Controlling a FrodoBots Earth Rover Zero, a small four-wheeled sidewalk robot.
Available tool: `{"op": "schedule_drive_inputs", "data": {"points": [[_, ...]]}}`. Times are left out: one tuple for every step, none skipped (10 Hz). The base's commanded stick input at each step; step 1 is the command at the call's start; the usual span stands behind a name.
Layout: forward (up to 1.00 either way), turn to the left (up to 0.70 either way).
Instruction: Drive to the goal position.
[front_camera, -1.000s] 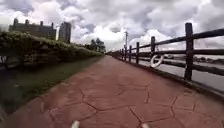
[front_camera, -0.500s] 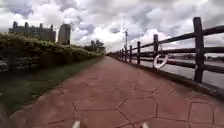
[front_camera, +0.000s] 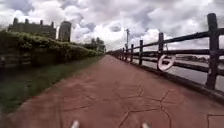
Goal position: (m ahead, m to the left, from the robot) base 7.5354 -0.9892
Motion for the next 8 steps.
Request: {"op": "schedule_drive_inputs", "data": {"points": [[0.7, 0.0], [0.7, 0.0], [0.7, 0.0], [0.7, 0.0], [0.7, 0.0], [0.7, 0.0], [0.7, 0.0], [0.7, 0.0]]}}
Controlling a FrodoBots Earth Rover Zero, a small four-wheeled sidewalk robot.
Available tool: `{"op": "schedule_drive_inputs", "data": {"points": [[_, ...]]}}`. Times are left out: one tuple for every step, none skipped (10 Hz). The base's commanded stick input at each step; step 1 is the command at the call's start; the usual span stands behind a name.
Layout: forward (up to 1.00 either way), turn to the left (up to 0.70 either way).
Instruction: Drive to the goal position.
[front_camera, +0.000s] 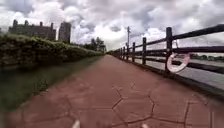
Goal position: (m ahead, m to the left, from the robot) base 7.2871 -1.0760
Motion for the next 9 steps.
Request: {"op": "schedule_drive_inputs", "data": {"points": [[0.7, 0.0], [0.7, 0.0], [0.7, 0.0], [0.7, 0.0], [0.7, 0.0], [0.7, 0.0], [0.7, -0.06], [0.7, -0.35], [0.7, -0.35]]}}
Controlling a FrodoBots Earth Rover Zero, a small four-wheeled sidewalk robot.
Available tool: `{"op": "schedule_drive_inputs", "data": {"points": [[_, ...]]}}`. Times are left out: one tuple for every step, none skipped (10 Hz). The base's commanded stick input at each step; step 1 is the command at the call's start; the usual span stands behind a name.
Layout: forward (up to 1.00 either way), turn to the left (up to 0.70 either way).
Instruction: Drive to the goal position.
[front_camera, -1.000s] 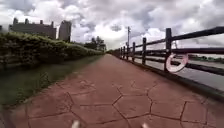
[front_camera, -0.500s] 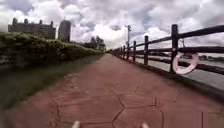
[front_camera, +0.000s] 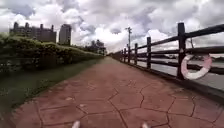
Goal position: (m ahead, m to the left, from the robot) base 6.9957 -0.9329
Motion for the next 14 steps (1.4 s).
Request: {"op": "schedule_drive_inputs", "data": {"points": [[0.7, -0.35], [0.7, -0.15], [0.7, 0.0], [0.7, 0.0], [0.7, 0.0], [0.7, 0.0], [0.7, 0.0], [0.7, 0.0], [0.7, 0.0], [0.7, 0.0], [0.7, 0.0], [0.7, 0.0], [0.7, 0.0], [0.7, 0.0]]}}
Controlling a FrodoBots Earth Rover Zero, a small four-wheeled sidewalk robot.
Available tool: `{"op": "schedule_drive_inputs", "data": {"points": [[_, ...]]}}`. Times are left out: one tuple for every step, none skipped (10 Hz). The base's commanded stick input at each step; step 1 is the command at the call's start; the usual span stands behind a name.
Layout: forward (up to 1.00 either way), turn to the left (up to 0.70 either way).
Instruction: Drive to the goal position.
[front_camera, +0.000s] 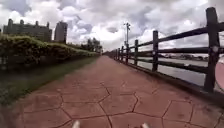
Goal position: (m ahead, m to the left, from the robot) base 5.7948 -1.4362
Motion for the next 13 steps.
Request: {"op": "schedule_drive_inputs", "data": {"points": [[0.7, 0.0], [0.7, 0.0], [0.7, 0.0], [0.7, 0.0], [0.7, 0.0], [0.7, 0.18], [0.7, 0.35], [0.7, 0.21], [0.7, 0.0], [0.7, 0.0], [0.7, 0.0], [0.7, 0.0], [0.7, 0.0]]}}
